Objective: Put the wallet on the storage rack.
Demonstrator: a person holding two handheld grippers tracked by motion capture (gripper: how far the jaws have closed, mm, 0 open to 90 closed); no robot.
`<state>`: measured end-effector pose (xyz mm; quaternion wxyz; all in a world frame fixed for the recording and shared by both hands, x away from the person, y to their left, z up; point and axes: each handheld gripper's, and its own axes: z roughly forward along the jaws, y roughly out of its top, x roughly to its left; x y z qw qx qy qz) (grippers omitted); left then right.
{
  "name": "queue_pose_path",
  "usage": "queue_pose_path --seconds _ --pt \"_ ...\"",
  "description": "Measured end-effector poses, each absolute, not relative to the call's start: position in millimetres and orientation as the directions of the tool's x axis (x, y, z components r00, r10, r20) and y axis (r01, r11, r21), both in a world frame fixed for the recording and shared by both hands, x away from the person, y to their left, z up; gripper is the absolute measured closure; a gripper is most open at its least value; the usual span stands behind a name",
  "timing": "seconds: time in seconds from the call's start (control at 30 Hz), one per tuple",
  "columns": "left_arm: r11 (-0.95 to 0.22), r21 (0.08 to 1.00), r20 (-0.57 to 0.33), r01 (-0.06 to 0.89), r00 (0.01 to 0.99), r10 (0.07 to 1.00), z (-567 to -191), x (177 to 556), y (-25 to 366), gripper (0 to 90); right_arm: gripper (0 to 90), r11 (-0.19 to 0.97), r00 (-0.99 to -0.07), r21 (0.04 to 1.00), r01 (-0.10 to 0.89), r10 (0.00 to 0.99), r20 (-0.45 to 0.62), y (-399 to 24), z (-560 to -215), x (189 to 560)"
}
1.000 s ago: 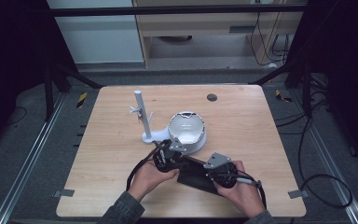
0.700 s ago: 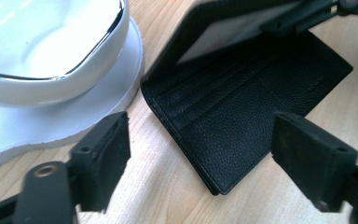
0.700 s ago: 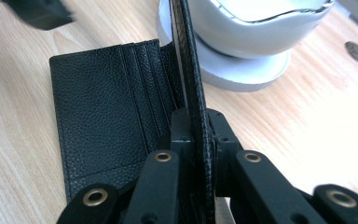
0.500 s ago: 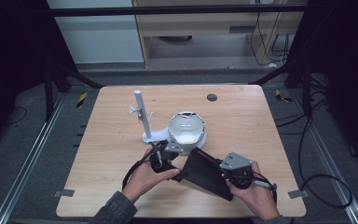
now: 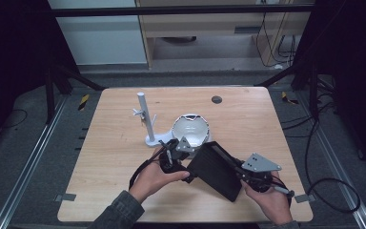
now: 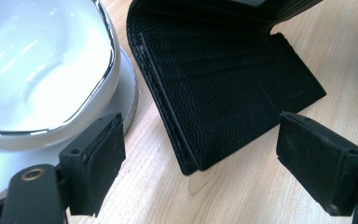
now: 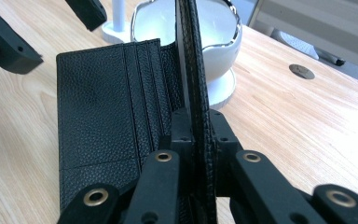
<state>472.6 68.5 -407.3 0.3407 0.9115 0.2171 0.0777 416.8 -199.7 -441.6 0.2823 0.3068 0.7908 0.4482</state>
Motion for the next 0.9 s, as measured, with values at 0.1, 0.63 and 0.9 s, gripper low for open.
queue_pose_path --seconds 0.1,0.63,0.9 --pt "-0.675 0.654 -0.007 0.342 0.895 0.446 -405 474 66 15.4 83.8 0.388 -0.658 0.894 0.225 0.737 -0.155 -202 -442 417" --pt "-0.696 0.619 -0.047 0.364 0.901 0.430 -412 484 50 24.1 83.8 0.331 -0.672 0.925 0.185 0.729 -0.126 -203 -438 415" --pt "-0.688 0.597 -0.135 0.412 0.897 0.420 -408 498 48 44.0 83.8 0.308 -0.668 0.938 0.160 0.733 -0.127 -205 -434 414"
